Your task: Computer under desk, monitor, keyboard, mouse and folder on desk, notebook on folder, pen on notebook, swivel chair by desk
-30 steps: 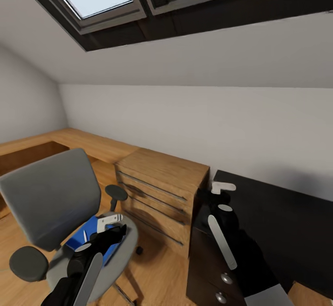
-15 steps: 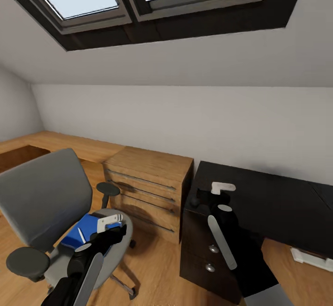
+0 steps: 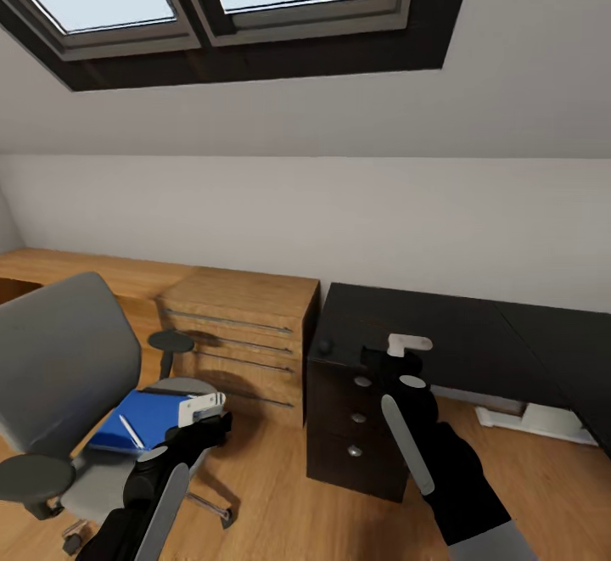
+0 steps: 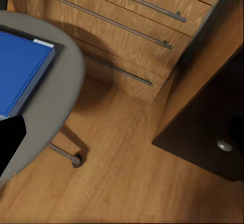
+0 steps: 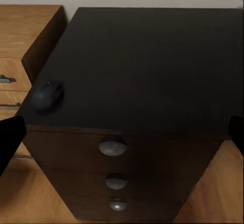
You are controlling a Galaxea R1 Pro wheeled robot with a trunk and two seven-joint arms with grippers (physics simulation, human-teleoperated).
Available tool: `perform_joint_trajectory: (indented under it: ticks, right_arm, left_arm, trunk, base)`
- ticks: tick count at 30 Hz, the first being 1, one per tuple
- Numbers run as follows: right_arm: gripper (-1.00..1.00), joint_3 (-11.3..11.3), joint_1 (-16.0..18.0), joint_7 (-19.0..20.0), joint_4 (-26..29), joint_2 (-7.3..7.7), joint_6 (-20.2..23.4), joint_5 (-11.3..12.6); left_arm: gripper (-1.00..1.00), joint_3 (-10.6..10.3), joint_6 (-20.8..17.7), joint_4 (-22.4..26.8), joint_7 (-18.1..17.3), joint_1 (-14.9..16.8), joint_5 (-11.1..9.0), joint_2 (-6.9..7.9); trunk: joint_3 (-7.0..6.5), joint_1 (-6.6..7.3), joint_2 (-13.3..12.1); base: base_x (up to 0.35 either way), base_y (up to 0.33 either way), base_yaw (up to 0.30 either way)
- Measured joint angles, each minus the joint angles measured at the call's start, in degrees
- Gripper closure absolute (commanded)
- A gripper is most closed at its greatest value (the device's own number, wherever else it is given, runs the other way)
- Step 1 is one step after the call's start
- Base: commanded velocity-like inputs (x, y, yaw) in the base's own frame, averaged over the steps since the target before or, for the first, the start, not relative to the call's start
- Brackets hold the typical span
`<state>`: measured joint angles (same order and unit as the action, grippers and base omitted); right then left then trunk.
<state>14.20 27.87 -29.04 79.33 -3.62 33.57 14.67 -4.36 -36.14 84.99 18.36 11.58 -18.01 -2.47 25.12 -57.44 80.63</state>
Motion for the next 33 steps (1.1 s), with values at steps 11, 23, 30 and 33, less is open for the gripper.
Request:
perform_joint_trajectory:
  ticks: [11, 23, 30, 33]
  right_arm:
    - [-1.00, 0.03, 0.01, -0.02, -0.06, 0.00, -0.01, -0.06]
    - [-1.00, 0.08, 0.02, 0.01, -0.96, -0.06, -0.01, -0.14]
    - [-1.00, 0.11, 0.02, 0.01, -1.35, -0.09, -0.01, -0.16]
    - [-1.00, 0.11, 0.02, 0.01, -1.40, -0.09, -0.01, -0.20]
  left_arm:
    - [-1.00, 0.01, 0.01, -0.07, 0.00, -0.01, -0.02, -0.08]
    - [-1.00, 0.01, 0.01, -0.07, 0.05, -0.01, 0.00, -0.08]
    - [-1.00, 0.02, 0.01, -0.07, 0.03, -0.01, -0.01, -0.08]
    - [-1.00, 0.02, 0.01, -0.07, 0.02, -0.01, 0.01, -0.08]
  trunk:
    - [0.30, 0.00, 0.00]
    - [0.37, -0.01, 0.00]
    - [0.38, -0.01, 0.00]
    - [0.38, -0.01, 0.00]
  base:
    - [-0.281, 0.005, -0.200]
    - [-0.330, -0.023, -0.013]
    - [-0.335, -0.029, -0.001]
    - [-0.337, -0.006, 0.000]
